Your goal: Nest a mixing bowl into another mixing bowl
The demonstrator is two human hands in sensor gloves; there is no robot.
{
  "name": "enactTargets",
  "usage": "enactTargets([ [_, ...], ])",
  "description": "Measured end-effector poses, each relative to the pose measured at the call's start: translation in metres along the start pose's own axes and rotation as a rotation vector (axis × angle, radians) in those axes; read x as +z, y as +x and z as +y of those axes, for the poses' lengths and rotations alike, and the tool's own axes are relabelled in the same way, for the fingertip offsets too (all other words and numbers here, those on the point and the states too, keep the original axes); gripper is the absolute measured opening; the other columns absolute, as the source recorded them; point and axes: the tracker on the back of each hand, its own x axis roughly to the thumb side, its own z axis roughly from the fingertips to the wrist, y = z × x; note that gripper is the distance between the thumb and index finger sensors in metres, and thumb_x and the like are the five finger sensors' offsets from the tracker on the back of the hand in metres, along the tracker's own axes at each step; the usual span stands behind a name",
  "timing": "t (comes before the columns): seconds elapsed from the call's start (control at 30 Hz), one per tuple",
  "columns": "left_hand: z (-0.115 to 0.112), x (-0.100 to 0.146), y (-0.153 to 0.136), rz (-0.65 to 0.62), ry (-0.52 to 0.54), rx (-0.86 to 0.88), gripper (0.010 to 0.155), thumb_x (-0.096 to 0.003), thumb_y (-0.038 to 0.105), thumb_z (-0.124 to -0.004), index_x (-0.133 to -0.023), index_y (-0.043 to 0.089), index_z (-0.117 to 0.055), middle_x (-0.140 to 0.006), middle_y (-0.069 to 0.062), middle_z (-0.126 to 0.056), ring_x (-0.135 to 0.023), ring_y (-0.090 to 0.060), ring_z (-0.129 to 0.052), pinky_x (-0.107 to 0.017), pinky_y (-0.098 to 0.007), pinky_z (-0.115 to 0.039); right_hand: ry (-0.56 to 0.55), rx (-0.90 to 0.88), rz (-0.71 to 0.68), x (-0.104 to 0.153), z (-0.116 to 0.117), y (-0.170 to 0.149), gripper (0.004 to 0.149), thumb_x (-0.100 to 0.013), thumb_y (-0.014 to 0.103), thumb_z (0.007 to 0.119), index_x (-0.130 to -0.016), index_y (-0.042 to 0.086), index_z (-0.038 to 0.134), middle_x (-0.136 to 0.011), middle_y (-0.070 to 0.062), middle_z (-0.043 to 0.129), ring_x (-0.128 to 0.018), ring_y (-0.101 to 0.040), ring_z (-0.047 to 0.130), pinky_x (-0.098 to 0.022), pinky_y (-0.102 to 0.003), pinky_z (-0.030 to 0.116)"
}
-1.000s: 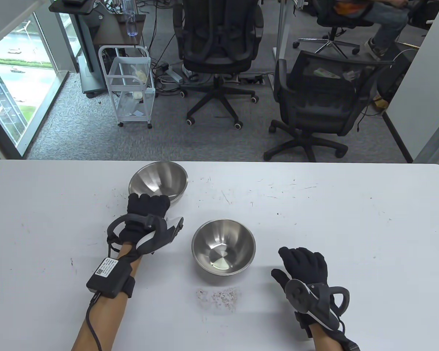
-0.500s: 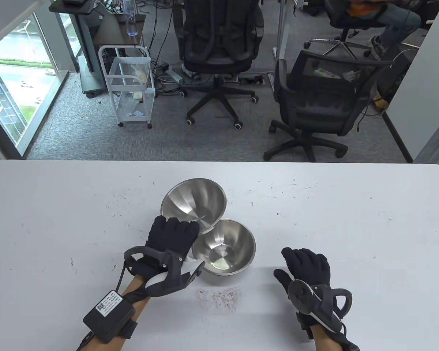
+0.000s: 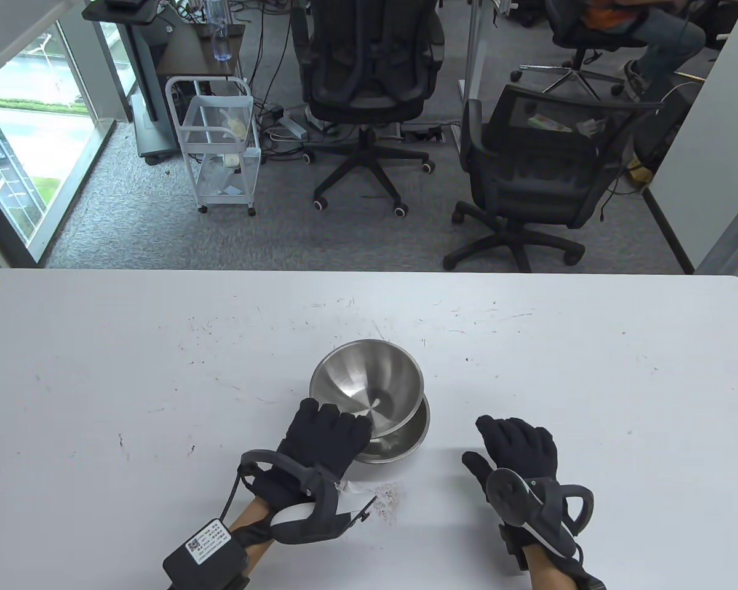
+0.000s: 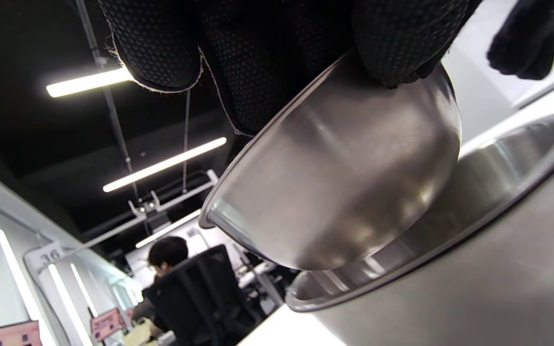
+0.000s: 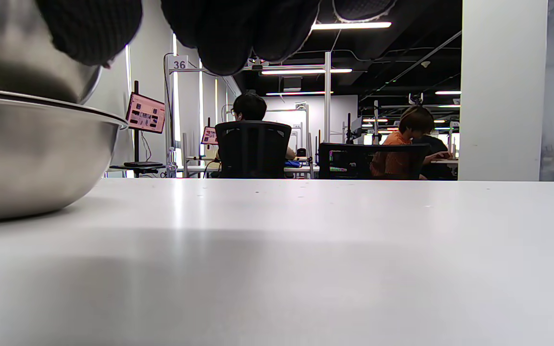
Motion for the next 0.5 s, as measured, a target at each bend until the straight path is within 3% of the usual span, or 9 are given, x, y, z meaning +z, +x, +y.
enactTargets([
  [0.27, -0.007, 0.002, 0.017, -0.013, -0.018, 0.036, 0.034, -0.0508, 0.051, -0.08, -0.085, 0.056, -0.084, -0.074, 0.018, -0.11, -0.074, -0.004, -0.106, -0.065, -0.046, -0.083, -0.004, -0.008, -0.003, 0.0, -0.001, 0.0, 0.065, -0.04, 0.058, 0.08, -0.099, 0.033, 0.071, -0.097, 0.008, 0.085, -0.096, -0.024, 0.079, -0.073, -0.057, 0.058],
  [0.3, -0.008, 0.002, 0.019, -0.019, -0.024, 0.035, 0.034, -0.0507, 0.051, -0.08, -0.085, 0.056, -0.084, -0.074, 0.035, -0.106, -0.074, -0.004, -0.106, -0.065, -0.046, -0.083, -0.004, -0.009, -0.005, 0.0, 0.0, 0.0, 0.064, -0.04, 0.058, 0.08, -0.099, 0.033, 0.071, -0.097, 0.008, 0.085, -0.096, -0.024, 0.079, -0.073, -0.057, 0.058],
  [0.5, -0.014, 0.0, 0.026, -0.039, -0.049, 0.038, 0.035, -0.0502, 0.051, -0.08, -0.084, 0.057, -0.084, -0.073, 0.035, -0.107, -0.074, -0.004, -0.106, -0.065, -0.045, -0.083, -0.008, -0.012, -0.004, 0.0, 0.0, -0.001, 0.065, -0.04, 0.058, 0.08, -0.099, 0.033, 0.071, -0.097, 0.008, 0.085, -0.096, -0.024, 0.08, -0.073, -0.057, 0.058],
])
